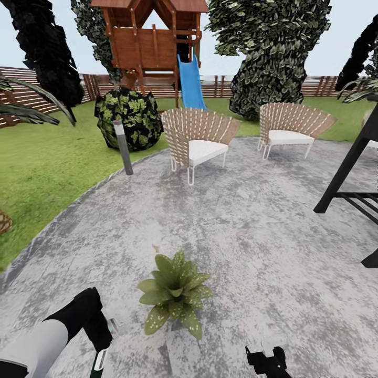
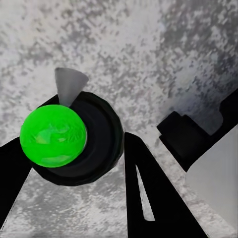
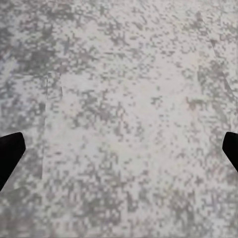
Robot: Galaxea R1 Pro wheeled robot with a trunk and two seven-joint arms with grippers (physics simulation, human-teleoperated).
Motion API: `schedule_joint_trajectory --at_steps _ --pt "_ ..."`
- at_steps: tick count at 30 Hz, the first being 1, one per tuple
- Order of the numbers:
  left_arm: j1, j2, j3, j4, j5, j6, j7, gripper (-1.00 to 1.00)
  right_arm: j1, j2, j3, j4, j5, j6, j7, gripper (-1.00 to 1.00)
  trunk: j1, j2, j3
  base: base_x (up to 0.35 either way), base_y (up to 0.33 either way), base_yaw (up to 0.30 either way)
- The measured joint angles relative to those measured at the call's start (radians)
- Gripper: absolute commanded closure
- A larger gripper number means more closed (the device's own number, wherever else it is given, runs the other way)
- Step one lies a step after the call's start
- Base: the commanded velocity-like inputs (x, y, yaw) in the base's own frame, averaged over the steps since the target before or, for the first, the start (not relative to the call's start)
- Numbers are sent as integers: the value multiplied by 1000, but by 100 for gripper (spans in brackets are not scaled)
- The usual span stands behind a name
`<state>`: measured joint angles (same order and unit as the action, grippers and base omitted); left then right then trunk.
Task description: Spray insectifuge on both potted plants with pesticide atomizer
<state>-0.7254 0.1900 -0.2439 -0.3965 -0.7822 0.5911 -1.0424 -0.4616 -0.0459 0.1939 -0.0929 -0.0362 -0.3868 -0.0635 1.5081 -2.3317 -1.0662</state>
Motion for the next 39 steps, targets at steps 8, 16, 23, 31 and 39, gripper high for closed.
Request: schedule_joint_trajectory --at_steps 8,16,23,31,39 --pt "1 3 0 0 -2 -7 1 100 0 0 0 0 0 0 0 -100 0 0 0 22 100 -280" --pt "2 3 0 0 -2 -8 2 100 0 0 0 0 0 0 0 -100 0 0 0 -73 1 -300" --pt "3 3 0 0 -3 -8 2 100 0 0 0 0 0 0 0 -100 1 0 0 -258 178 -300" --pt "3 5 2 0 -3 -8 1 100 0 -1 0 0 1 0 0 -100 0 0 0 -16 327 -125" --pt "3 4 3 -7 0 -9 1 100 0 -1 -2 0 0 -1 0 -100 0 0 0 95 336 -3"
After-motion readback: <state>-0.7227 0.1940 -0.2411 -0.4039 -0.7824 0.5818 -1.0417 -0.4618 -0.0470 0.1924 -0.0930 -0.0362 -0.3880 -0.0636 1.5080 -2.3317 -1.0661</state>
